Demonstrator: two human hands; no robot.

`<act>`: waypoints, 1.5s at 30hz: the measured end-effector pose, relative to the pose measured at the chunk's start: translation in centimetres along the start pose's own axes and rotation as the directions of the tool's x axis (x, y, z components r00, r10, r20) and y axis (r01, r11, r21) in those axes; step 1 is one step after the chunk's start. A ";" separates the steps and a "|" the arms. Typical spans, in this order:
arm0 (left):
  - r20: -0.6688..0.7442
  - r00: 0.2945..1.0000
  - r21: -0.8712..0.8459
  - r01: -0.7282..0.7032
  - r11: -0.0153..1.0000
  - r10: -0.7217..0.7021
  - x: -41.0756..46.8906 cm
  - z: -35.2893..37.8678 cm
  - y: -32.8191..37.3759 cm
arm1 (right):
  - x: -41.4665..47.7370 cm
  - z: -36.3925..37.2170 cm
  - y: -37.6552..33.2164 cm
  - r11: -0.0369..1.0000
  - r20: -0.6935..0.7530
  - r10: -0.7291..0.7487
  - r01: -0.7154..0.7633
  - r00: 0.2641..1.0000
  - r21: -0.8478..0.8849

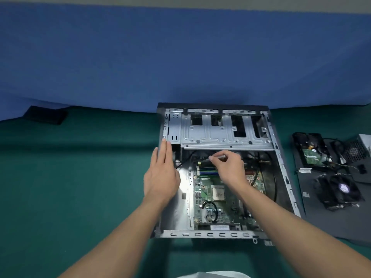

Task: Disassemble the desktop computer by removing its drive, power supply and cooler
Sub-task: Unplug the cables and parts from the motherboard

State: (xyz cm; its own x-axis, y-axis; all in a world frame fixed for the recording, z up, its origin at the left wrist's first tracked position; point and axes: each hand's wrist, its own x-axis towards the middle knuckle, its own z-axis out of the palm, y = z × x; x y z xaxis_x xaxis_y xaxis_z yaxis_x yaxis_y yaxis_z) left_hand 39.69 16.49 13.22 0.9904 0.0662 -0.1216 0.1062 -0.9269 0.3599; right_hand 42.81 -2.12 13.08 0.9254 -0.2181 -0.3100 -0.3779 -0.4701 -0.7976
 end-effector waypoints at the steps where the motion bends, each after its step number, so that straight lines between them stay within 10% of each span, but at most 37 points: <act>1: 0.003 1.000 -0.027 0.000 1.000 0.000 0.1 0.0 0.0 | 0.5 0.8 -0.1 1.000 -0.008 0.005 -0.006 1.000 -0.024; 19: 0.044 0.999 -0.058 0.016 0.998 -0.013 0.3 0.7 -0.5 | 5.5 5.2 -0.1 0.750 0.231 0.138 0.051 0.963 -0.659; 45: 0.032 0.999 -0.064 0.028 0.998 -0.026 0.4 0.9 -0.4 | 7.8 6.0 0.7 0.687 0.374 0.129 0.190 0.918 -0.702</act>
State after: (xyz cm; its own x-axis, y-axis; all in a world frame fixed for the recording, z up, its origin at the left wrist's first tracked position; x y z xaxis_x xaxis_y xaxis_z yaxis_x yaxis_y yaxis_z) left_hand 39.93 16.52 12.24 0.9839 0.0782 -0.1607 0.1392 -0.8994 0.4144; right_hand 49.90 0.97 6.97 0.8116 0.0594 -0.5812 -0.1037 -0.9644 -0.2433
